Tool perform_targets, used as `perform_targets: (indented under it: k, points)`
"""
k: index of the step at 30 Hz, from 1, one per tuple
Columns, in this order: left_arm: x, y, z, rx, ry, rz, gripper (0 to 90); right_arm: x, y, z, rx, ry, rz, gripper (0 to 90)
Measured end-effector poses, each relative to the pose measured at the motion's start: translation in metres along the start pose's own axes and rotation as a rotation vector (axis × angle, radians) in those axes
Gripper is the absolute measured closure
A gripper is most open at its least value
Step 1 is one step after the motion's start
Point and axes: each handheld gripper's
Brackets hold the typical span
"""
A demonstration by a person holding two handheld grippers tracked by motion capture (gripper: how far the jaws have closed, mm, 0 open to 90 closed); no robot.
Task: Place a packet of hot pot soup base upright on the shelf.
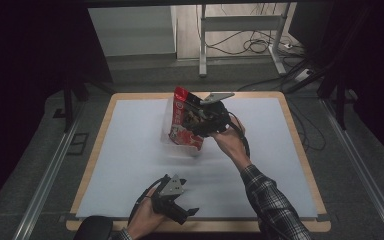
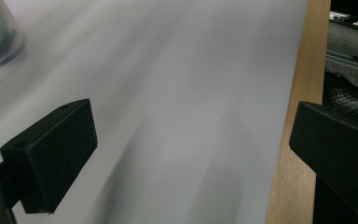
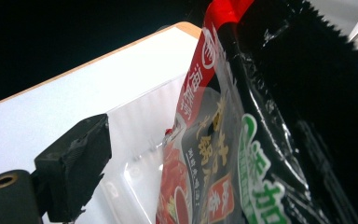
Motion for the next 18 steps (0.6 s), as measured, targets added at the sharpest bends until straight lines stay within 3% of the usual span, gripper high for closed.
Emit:
perform_targets:
  k: [18]
  points:
    - [-0.002, -0.002, 0.001, 0.025, -0.022, -0.001, 0.6, 0.0, 0.02, -0.012, 0.015, -0.02, 0.027, 0.8]
Point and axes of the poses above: each handheld gripper's, and its own axes: y roughly backward along the jaws, z roughly out of its top, x roughly to its left, and after that the axes turned 8 degrees about -y, right-handed
